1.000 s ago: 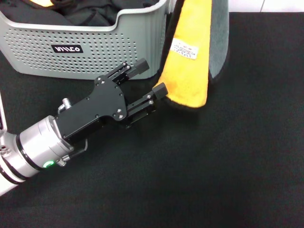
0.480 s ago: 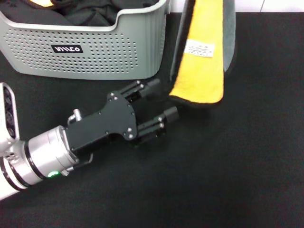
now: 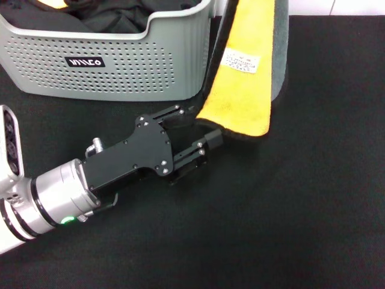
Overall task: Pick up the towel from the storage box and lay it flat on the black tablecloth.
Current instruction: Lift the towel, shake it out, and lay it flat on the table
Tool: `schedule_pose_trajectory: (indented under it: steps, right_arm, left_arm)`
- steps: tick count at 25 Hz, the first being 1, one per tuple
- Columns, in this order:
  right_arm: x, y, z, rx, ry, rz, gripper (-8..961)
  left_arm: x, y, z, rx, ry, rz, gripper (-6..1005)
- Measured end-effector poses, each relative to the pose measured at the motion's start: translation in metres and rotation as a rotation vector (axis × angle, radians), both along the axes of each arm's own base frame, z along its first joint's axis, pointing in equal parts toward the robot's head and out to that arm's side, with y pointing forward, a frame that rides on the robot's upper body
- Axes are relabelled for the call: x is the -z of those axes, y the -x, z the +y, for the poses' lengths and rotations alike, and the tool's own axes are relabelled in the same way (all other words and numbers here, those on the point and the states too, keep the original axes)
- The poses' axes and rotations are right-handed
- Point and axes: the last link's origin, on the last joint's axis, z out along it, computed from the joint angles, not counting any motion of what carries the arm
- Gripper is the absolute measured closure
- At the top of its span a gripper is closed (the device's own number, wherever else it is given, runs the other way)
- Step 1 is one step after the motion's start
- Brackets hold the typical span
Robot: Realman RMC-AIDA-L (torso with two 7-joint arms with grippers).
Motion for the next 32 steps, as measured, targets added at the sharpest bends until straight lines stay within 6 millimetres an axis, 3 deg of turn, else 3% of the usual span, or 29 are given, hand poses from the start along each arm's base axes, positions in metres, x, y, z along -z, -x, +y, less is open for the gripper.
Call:
schedule_pose_trajectory:
  steps: [4, 7, 13, 26, 32]
  right_arm:
    - [0.0, 0.0, 0.0, 0.002, -0.001, 0.001, 908]
    - [-0.001, -0.001, 0.001, 0.006, -0.004, 0.002, 906]
    - [-0.004, -0.005, 0.003, 0.025, -0.015, 0.011, 903]
    - [-0.002, -0.012, 0.004, 0.049, -0.018, 0.008, 896]
    - [0.006, -0.02, 0.009, 0.108, 0.006, -0.03, 892]
  left_arm:
    - [-0.002, 0.001, 0.001, -0.02, -0.02, -0.017, 402]
    - [-0.003, 0.002, 0.001, -0.032, -0.031, -0.024, 617]
    - [-0.002, 0.0, 0.0, -0.009, -0.006, -0.018, 875]
    - [-0.002, -0.004, 0.001, 0.005, -0.008, -0.032, 973]
    - [-0.015, -0.005, 0.003, -0.028, -0.04, -0.119, 981]
